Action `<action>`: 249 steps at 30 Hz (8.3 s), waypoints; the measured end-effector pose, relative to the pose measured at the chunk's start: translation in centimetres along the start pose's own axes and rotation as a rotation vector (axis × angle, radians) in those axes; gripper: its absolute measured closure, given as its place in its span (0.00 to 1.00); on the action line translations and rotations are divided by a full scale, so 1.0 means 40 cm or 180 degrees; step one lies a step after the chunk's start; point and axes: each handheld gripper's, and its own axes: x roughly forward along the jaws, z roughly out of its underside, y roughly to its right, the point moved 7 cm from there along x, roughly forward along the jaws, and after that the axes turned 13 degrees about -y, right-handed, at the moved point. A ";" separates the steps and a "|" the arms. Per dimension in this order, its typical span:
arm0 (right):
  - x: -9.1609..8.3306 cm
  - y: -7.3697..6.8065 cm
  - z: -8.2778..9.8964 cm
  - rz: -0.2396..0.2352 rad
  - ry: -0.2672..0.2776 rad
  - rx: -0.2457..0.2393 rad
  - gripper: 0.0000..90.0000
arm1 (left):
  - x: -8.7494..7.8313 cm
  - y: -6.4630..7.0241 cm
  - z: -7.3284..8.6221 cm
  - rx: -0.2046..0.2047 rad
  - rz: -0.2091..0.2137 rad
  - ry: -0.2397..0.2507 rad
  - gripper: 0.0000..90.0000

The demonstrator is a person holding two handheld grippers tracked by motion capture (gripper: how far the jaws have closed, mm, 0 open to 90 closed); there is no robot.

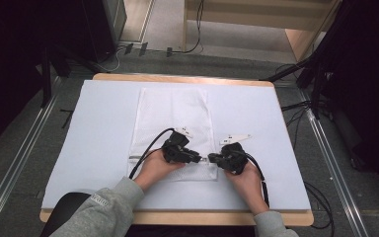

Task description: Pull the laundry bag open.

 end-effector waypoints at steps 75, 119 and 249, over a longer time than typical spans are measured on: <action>0.007 -0.011 0.013 -0.0034 0.0136 -0.0275 1.00 | -0.058 -0.036 0.037 -0.0456 0.0584 -0.0221 0.98; 0.007 -0.008 0.011 -0.0072 0.0122 -0.0348 1.00 | -0.151 -0.075 0.116 -0.0576 0.0454 -0.0257 0.98; -0.091 0.128 0.003 -0.0012 0.0407 0.0195 0.48 | -0.433 -0.271 0.406 -0.1111 -0.0781 0.0509 0.43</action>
